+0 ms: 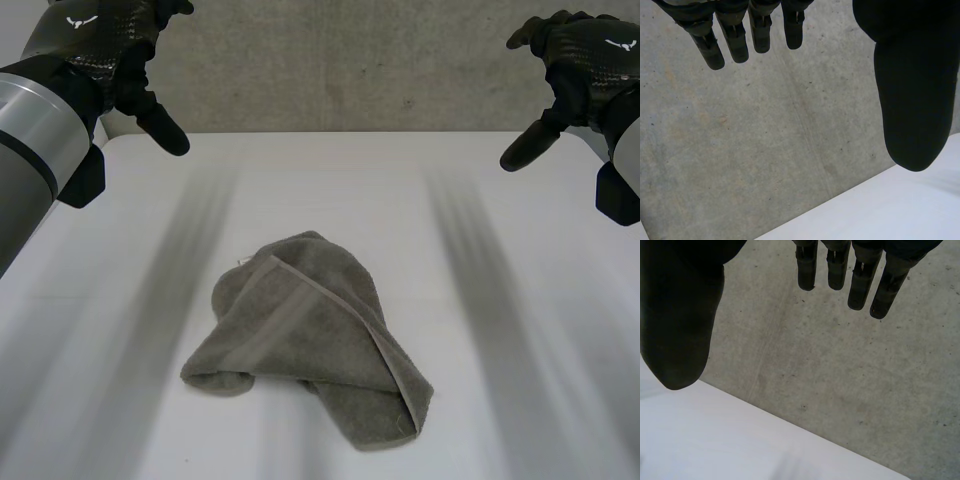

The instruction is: Fold the towel.

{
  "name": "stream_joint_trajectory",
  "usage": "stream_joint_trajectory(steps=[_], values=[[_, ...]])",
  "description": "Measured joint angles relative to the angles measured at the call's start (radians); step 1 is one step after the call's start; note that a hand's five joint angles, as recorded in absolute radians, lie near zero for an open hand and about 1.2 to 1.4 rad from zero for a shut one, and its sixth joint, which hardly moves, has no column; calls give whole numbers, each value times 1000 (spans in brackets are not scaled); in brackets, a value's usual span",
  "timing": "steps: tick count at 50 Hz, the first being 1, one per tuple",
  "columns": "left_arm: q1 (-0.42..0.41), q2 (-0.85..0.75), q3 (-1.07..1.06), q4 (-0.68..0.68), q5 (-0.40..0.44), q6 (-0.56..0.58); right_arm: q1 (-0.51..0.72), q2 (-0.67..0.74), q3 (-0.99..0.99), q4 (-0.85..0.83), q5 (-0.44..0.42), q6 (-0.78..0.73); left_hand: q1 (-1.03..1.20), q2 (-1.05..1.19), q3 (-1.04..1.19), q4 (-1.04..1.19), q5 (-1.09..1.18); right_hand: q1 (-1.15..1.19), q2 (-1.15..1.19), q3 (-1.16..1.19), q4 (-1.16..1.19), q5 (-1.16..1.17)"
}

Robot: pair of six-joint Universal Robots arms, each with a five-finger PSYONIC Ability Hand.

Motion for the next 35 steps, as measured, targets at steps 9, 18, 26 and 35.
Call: stream_joint_trajectory(steps=[9, 18, 26, 35], values=[[1, -1, -4, -4, 5, 1, 0, 0, -1, 3, -9, -5, -3, -2, -2, -2, 0, 0, 0, 0, 0, 0], [-32, -57, -62, 7, 78, 39, -1, -4, -10, 5, -84, -247, -1, 0, 0, 0, 0, 0, 0, 0, 0, 0], [-160, -284, -71, 13, 171, 262, 2, -8, 25, 4, -88, -500, 23, 26, 24, 23, 8, 0, 0, 0, 0, 0], [-253, -562, 41, 9, 150, 530, 2, -4, 63, 5, -84, -516, 365, 367, 365, 361, 349, 0, 0, 0, 0, 0]])
